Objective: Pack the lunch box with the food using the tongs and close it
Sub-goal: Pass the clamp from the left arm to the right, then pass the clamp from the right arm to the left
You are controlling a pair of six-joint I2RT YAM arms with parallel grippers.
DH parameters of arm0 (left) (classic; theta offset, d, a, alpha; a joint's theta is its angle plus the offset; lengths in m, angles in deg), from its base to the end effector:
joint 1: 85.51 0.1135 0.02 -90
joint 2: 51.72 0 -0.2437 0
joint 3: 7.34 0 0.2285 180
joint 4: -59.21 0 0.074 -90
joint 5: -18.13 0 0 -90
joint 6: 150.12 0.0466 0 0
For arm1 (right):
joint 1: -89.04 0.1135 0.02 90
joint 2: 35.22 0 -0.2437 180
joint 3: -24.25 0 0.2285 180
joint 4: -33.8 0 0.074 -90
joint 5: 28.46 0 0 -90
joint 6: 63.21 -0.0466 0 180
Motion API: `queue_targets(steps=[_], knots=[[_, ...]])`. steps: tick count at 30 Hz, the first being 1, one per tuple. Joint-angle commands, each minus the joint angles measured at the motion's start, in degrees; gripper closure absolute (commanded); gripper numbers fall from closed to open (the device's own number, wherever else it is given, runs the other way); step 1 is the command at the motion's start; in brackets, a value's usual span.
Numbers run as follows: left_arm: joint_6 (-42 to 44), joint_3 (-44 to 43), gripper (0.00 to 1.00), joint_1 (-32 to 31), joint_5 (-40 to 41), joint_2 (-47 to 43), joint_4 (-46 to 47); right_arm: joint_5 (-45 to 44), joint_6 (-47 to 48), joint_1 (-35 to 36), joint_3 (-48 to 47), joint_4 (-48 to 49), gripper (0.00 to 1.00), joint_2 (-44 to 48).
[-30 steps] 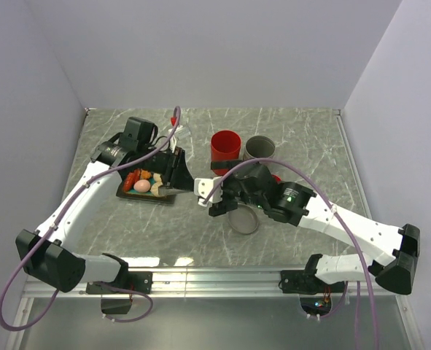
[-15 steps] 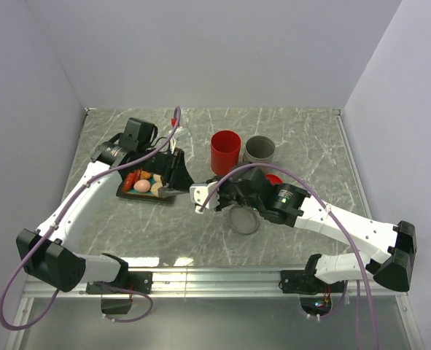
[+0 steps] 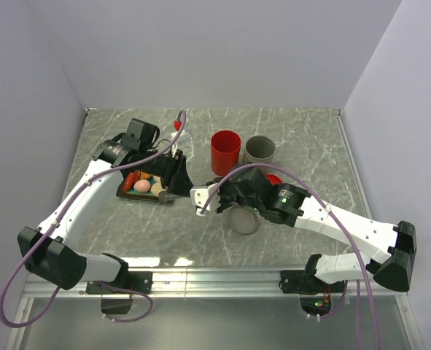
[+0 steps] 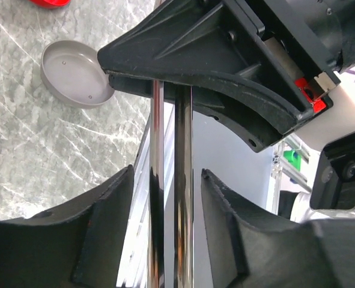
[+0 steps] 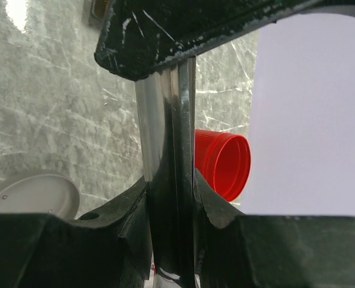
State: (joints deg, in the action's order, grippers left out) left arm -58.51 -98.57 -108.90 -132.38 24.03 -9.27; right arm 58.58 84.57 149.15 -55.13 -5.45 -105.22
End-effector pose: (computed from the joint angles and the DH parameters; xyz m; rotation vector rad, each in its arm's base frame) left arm 0.2029 -0.1319 0.3333 0.9426 2.1634 -1.4731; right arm 0.1350 0.2300 0.3197 -1.7754 1.1056 -0.0294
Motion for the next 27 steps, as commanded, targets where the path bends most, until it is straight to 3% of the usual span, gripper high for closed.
queue_targets(steps=[1,21,27], knots=[[3.4,-2.9,0.45,-1.4,1.3,0.4,-1.0,1.3,1.4,0.2,-1.6,-0.9,0.83,1.3],[6.7,-3.4,0.5,-9.6,15.8,0.8,-1.2,4.4,-0.3,0.1,-6.1,-6.8,0.84,-1.5],[6.7,-2.6,0.49,-10.0,16.4,0.7,-1.1,4.5,-0.5,0.1,-6.0,-7.0,0.85,-1.5]])
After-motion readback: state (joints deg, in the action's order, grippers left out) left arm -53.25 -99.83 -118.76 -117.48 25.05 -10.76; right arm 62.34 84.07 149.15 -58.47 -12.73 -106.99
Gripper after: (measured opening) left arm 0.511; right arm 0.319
